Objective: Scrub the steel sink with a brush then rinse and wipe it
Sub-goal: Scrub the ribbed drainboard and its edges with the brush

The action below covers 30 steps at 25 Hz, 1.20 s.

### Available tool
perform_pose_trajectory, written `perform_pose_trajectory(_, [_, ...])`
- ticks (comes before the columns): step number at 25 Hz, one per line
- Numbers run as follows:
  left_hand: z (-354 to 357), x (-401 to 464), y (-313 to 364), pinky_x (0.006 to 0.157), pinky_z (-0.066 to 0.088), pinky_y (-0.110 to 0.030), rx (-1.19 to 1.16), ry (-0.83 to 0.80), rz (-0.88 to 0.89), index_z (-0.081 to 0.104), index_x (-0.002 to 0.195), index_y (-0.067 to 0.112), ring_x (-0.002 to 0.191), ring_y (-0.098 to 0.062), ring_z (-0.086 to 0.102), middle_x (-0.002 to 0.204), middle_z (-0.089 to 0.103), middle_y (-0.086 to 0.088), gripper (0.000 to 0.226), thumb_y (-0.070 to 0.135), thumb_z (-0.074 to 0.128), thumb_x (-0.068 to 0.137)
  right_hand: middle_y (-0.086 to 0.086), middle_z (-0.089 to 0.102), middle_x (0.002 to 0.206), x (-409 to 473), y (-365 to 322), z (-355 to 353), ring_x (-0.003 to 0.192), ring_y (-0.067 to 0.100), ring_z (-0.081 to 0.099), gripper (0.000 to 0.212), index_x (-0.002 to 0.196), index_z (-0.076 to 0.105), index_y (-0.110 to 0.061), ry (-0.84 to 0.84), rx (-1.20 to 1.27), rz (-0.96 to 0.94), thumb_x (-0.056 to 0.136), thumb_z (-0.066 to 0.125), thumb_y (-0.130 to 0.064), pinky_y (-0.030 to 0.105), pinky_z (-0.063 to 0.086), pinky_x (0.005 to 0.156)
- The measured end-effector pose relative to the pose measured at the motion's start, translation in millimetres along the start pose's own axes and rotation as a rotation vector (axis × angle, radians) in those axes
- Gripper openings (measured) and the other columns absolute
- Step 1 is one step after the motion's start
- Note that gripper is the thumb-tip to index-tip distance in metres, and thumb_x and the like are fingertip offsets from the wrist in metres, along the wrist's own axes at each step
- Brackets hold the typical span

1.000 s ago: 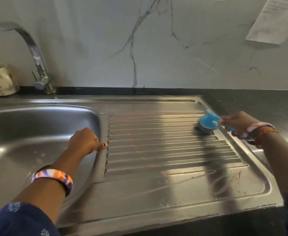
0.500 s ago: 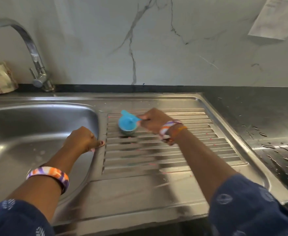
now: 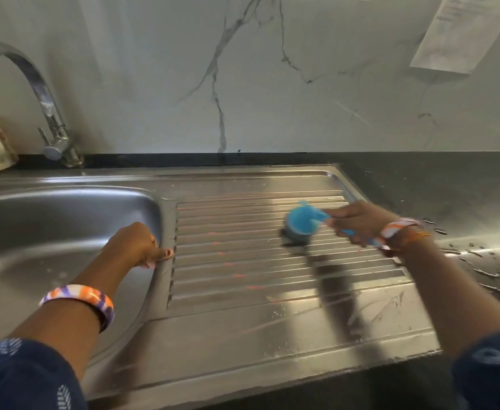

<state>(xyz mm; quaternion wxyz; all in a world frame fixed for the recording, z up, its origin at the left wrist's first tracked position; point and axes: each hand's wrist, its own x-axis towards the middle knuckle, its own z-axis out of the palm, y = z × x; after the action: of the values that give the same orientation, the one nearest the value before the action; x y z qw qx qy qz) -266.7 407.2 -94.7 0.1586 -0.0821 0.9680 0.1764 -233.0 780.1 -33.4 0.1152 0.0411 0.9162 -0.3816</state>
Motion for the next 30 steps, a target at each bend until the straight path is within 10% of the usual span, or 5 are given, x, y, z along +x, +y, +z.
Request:
perform_pose_trajectory(7, [-3,-10,6,0.048,0.034,-0.02,-0.16,-0.052,-0.072,0.072,0.091,-0.002,0.065,-0.016,0.06,0.08,0.067,-0.011,0.03,0.027,0.069,0.084,0.015,0.067,0.091,33,-124,137,0.083,0.022,0.06,0.034,0.121,0.063,-0.005,-0.164,-0.226,-0.361,0.093,0.053,-0.022,0.022,0.037,0.061])
perform_pose_trajectory(12, [-4,-10,3,0.052,0.039,-0.02,-0.163,-0.064,-0.06,0.072,0.085,-0.002,0.071,-0.019,0.062,0.085,0.072,-0.013,0.033,0.03,0.068,0.084,-0.002,0.044,0.055,9,-48,55,0.032,0.001,0.04,0.026,0.104,0.067,0.001,0.027,-0.022,-0.1,0.093,0.055,-0.018,0.01,0.029,0.036])
perform_pose_trajectory(17, [-1,-9,4,0.049,0.035,-0.019,-0.138,-0.04,-0.031,0.068,0.07,0.002,0.057,-0.011,0.056,0.088,0.072,-0.015,0.033,0.032,0.068,0.084,0.007,0.048,0.065,-29,29,-43,0.046,0.013,0.034,0.032,0.122,0.061,-0.005,0.311,0.045,0.286,0.094,0.053,-0.018,0.01,0.027,0.027])
perform_pose_trajectory(23, [-2,-7,1,0.052,0.036,-0.02,-0.214,-0.06,-0.037,0.07,0.09,-0.006,0.064,-0.014,0.059,0.086,0.071,-0.014,0.035,0.029,0.07,0.082,0.004,0.047,0.061,-4,-36,32,0.022,0.002,0.034,0.029,0.117,0.063,-0.004,0.09,0.076,0.072,0.093,0.055,-0.019,0.011,0.026,0.027])
perform_pose_trajectory(30, [-2,-10,1,0.048,0.038,-0.018,-0.249,-0.038,-0.013,0.071,0.087,-0.001,0.055,-0.007,0.06,0.061,0.066,-0.001,0.028,0.027,0.07,0.083,0.012,0.061,0.084,26,-132,148,0.08,0.022,0.054,0.031,0.11,0.069,-0.005,-0.084,-0.087,-0.244,0.092,0.053,-0.025,0.022,0.035,0.056])
